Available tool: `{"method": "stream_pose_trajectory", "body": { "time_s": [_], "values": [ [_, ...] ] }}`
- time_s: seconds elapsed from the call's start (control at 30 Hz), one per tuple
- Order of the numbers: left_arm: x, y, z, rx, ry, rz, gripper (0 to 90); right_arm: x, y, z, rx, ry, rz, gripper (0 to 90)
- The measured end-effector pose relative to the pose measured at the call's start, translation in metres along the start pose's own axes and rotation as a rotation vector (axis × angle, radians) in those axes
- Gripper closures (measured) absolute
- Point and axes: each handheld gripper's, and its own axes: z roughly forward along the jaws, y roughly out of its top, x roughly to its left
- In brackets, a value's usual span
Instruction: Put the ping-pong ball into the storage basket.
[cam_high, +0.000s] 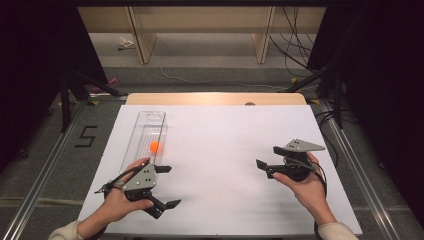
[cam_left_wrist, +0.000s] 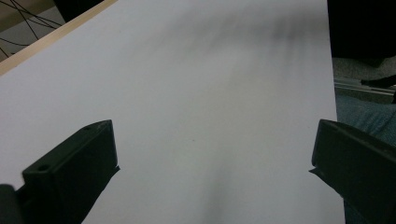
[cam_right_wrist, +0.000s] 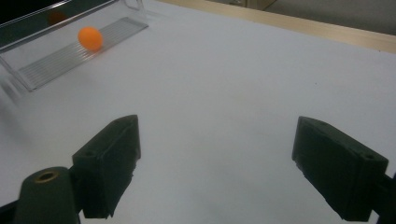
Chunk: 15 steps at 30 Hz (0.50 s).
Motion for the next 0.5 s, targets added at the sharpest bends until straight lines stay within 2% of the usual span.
{"method": "stream_pose_trajectory", "body": {
  "time_s": [0.5],
  "values": [
    [0.0005, 0.0007, 0.0007, 0.002, -0.005, 0.003, 0.0, -0.0003, -0.0004, -0.0020, -0.014, 0.007, 0.008, 16.4]
  ]
}}
